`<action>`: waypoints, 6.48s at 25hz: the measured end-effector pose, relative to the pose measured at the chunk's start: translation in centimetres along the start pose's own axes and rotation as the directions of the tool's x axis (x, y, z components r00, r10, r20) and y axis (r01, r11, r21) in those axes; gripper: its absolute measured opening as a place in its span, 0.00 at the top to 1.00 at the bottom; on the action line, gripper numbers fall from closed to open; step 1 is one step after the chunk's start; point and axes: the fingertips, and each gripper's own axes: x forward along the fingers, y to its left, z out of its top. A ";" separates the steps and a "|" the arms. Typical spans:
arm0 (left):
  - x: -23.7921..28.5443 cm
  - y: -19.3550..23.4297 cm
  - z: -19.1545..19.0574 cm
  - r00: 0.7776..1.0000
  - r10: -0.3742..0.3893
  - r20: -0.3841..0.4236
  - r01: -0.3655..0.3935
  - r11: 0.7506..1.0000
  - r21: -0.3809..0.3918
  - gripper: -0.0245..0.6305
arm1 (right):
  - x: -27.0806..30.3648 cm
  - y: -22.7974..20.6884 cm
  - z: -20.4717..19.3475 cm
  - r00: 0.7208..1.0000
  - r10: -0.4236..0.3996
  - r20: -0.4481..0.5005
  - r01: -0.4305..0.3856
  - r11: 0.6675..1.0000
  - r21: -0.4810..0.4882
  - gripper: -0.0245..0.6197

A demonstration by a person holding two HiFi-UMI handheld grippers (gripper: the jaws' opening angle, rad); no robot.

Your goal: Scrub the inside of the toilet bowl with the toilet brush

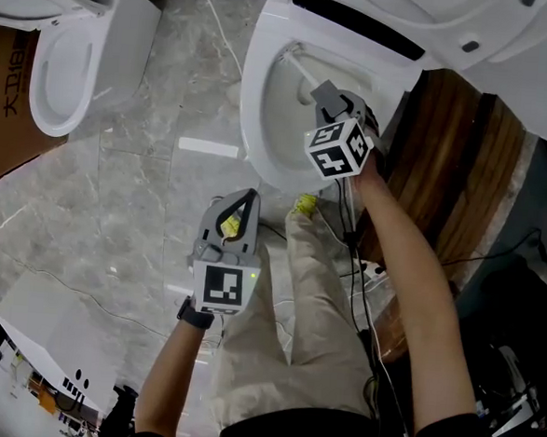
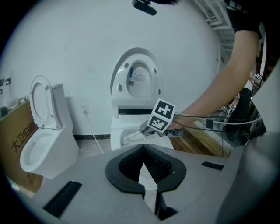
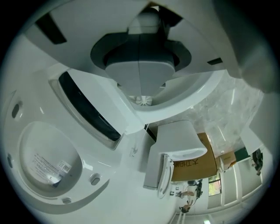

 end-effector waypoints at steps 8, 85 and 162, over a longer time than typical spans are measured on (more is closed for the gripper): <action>-0.3 -0.2 -0.3 1.000 0.008 0.008 -0.008 1.000 0.011 0.94 | 0.2 -0.6 -0.4 0.999 -0.027 -0.029 0.026 0.999 -0.044 0.71; -6.1 1.3 -3.4 0.999 0.030 0.041 -0.027 0.998 -0.065 0.94 | -10.9 10.2 -9.7 0.767 0.575 -0.283 -0.353 0.748 0.563 0.71; -2.1 -1.4 -6.1 0.999 0.030 -0.015 -0.032 0.992 -0.122 0.94 | -4.3 8.8 -5.3 0.928 0.217 -0.302 -0.222 0.975 0.017 0.71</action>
